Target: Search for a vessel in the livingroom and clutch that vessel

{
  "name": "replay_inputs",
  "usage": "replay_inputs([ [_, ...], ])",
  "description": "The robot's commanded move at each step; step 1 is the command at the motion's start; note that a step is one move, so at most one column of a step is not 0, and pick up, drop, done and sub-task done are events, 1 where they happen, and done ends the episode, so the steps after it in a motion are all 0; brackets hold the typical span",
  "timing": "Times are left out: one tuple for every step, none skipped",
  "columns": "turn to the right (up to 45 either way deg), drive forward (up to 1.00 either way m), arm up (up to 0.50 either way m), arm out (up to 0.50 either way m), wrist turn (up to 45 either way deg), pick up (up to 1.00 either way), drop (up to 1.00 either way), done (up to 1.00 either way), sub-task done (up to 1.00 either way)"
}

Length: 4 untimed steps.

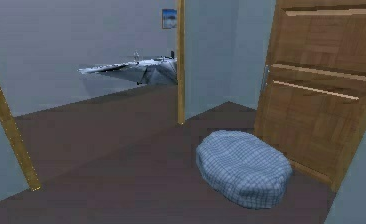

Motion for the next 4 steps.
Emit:
replay_inputs([
  [0.0,0.0,0.0,0.0,45.0,0.0,0.0,0.0,0.0],
  [0.0,0.0,0.0,0.0,24.0,0.0,0.0,0.0,0.0],
  [0.0,0.0,-0.28,0.0,0.0,0.0,0.0,0.0,0.0],
  [0.0,0.0,0.0,0.0,0.0,1.0,0.0,0.0,0.0],
])
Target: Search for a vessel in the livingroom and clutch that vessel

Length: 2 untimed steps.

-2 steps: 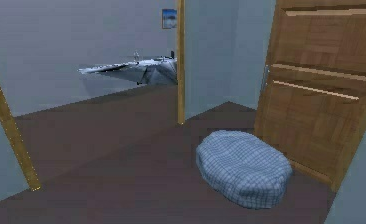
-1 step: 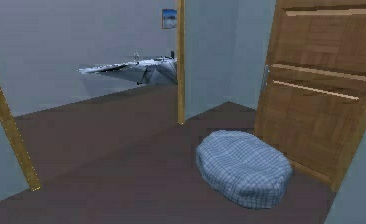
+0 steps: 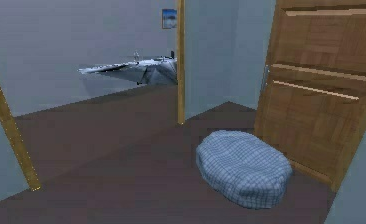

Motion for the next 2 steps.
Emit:
replay_inputs([
  [0.0,0.0,0.1,0.0,0.0,0.0,0.0,0.0,0.0],
  [0.0,0.0,0.0,0.0,0.0,0.0,0.0,1.0,0.0],
])
